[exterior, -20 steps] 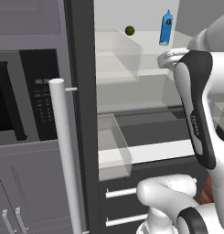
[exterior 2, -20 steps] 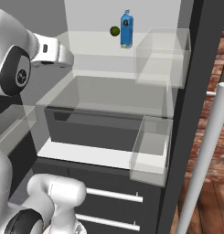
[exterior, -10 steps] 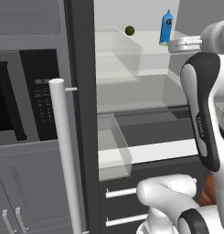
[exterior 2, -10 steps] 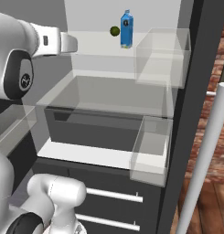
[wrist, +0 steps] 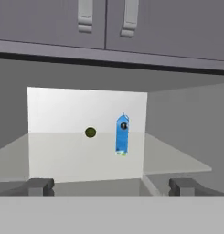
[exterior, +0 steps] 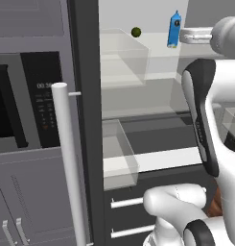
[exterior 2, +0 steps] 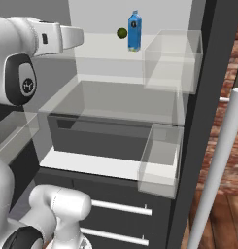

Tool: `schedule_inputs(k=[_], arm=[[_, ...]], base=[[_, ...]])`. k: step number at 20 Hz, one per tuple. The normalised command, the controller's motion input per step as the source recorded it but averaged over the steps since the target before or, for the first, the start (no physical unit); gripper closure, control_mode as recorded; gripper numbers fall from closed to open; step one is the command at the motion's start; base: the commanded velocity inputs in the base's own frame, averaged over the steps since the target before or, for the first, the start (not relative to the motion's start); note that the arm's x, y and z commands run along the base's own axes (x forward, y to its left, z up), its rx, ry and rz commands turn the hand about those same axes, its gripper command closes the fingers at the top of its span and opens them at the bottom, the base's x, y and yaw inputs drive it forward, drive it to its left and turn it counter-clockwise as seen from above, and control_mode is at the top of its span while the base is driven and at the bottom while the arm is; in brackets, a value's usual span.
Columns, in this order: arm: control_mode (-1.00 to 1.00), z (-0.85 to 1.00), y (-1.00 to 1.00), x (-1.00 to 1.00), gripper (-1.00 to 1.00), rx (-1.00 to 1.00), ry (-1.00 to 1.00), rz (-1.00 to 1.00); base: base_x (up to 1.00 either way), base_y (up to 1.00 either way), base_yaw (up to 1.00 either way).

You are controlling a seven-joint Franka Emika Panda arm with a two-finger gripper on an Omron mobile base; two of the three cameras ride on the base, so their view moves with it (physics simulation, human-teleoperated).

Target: Take out the milk from the fridge and place it on the tray on the counter. Then take the sugar cube near the tray and place it in the tray.

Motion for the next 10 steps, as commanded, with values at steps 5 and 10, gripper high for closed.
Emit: schedule_inputs(k=[5, 10], arm=[[-1.0, 0.3, -0.19, 0.01, -1.0, 0.0, 0.01, -0.01], [-1.0, 0.06, -0.17, 0.17, -1.0, 0.0, 0.06, 0.0]], base=[[0.0, 0.0, 0.0], [0.0, 0.0, 0.0]])
